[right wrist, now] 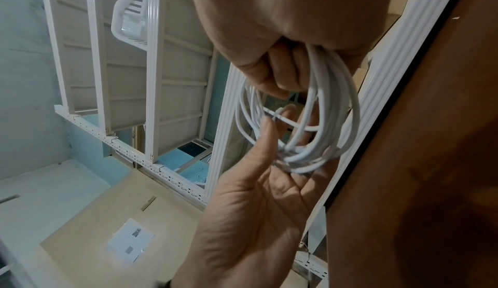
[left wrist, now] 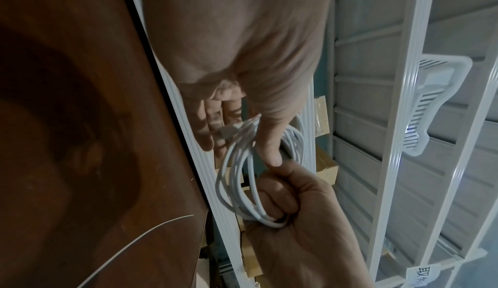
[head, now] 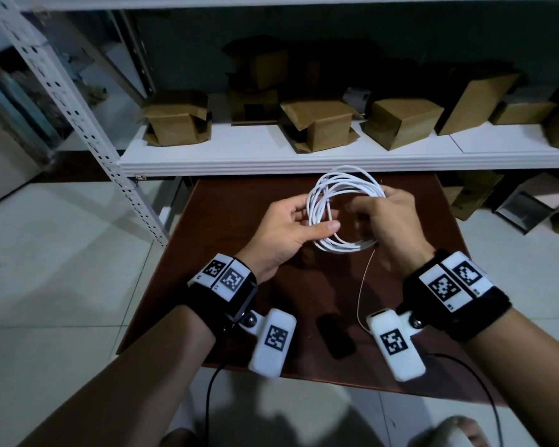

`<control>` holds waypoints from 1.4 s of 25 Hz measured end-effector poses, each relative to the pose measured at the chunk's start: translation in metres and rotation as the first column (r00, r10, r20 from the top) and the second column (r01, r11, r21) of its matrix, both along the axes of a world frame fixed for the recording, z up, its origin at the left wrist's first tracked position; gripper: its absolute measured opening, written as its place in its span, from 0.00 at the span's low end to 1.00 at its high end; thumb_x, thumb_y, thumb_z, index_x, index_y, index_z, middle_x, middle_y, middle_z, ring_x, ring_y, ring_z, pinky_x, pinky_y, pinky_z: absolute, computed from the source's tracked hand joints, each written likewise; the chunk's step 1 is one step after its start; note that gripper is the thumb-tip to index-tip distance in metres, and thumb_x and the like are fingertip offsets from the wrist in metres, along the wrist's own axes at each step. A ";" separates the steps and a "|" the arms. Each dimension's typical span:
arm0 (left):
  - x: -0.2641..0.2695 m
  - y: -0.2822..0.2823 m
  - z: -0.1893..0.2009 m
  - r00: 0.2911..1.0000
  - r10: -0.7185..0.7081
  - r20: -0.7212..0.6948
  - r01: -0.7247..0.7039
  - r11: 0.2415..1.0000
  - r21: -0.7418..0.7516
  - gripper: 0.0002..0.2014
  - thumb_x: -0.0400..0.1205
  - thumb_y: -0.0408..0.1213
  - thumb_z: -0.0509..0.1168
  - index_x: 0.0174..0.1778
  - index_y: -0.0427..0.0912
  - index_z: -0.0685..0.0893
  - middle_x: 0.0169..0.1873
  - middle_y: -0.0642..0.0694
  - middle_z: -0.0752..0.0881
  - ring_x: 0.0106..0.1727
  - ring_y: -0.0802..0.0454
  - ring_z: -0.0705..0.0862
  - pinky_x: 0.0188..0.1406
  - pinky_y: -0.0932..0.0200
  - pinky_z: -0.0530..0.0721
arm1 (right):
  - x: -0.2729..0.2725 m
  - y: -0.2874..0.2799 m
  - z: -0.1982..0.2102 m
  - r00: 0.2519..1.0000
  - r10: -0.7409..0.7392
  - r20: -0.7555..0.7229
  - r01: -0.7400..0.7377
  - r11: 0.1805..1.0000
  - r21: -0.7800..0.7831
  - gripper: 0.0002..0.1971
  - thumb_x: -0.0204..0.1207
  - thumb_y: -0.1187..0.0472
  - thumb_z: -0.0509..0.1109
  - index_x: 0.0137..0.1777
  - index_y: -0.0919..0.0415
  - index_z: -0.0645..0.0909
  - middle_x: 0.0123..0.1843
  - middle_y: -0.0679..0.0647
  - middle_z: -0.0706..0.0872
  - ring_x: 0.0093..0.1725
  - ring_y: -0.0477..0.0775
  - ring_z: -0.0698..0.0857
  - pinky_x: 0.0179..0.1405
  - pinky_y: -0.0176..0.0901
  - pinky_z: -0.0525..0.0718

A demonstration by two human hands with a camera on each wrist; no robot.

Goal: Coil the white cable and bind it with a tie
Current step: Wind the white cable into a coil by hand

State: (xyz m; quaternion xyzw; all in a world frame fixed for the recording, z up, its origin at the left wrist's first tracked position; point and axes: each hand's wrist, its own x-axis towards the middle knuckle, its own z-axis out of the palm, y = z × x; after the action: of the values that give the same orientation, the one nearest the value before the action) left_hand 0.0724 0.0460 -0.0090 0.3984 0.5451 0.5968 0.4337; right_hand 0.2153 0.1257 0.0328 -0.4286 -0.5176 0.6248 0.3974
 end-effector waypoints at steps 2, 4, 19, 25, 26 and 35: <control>-0.001 0.000 -0.001 1.000 0.011 -0.016 -0.010 0.999 0.044 0.17 0.78 0.23 0.78 0.61 0.39 0.90 0.57 0.39 0.94 0.58 0.48 0.91 0.58 0.57 0.90 | 0.000 -0.001 0.001 0.999 0.035 0.012 -0.035 0.999 -0.016 0.13 0.71 0.81 0.68 0.36 0.62 0.82 0.23 0.53 0.78 0.17 0.48 0.68 0.19 0.35 0.64; 0.000 0.000 -0.002 1.000 0.011 -0.003 -0.010 0.996 0.085 0.14 0.81 0.23 0.75 0.62 0.39 0.90 0.57 0.40 0.94 0.58 0.45 0.92 0.58 0.55 0.90 | 0.000 -0.004 0.002 0.995 0.092 -0.039 -0.094 0.994 -0.057 0.12 0.74 0.81 0.66 0.39 0.63 0.82 0.25 0.54 0.83 0.16 0.46 0.70 0.17 0.32 0.66; 0.008 0.001 -0.001 0.986 -0.129 0.103 0.133 0.990 -0.038 0.11 0.92 0.42 0.57 0.46 0.42 0.74 0.26 0.52 0.71 0.26 0.54 0.70 0.33 0.55 0.82 | 0.010 0.012 -0.005 0.898 0.433 -0.072 -0.434 0.852 -0.292 0.03 0.69 0.63 0.74 0.36 0.59 0.83 0.23 0.49 0.62 0.23 0.49 0.65 0.33 0.47 0.57; 0.005 -0.003 -0.002 0.972 -0.191 -0.136 0.168 0.972 -0.167 0.09 0.93 0.31 0.54 0.57 0.32 0.79 0.26 0.51 0.70 0.26 0.56 0.69 0.30 0.60 0.81 | 0.018 0.015 0.005 0.740 0.662 0.122 -0.596 0.728 -0.339 0.09 0.68 0.58 0.79 0.39 0.62 0.83 0.24 0.54 0.73 0.26 0.53 0.79 0.26 0.40 0.77; 0.005 -0.003 -0.002 0.972 -0.188 -0.140 0.163 0.971 -0.176 0.08 0.93 0.29 0.54 0.54 0.35 0.78 0.26 0.51 0.70 0.26 0.56 0.69 0.30 0.59 0.80 | 0.017 0.013 0.004 0.746 0.653 0.132 -0.588 0.739 -0.329 0.08 0.69 0.58 0.79 0.41 0.62 0.85 0.24 0.53 0.72 0.24 0.51 0.78 0.24 0.38 0.76; -0.004 -0.005 0.008 0.978 -0.106 -0.179 0.101 0.994 -0.037 0.07 0.86 0.30 0.72 0.56 0.31 0.85 0.39 0.35 0.92 0.35 0.43 0.90 0.36 0.54 0.89 | 0.008 0.010 -0.003 0.894 0.440 0.084 -0.417 0.886 -0.200 0.11 0.80 0.53 0.73 0.42 0.60 0.83 0.25 0.52 0.65 0.20 0.46 0.60 0.17 0.37 0.56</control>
State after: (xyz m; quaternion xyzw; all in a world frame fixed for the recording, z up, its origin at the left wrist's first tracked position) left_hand 0.0685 0.0414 -0.0011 0.4726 0.5688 0.5272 0.4185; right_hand 0.2235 0.1352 0.0300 -0.3758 -0.5664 0.7120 0.1760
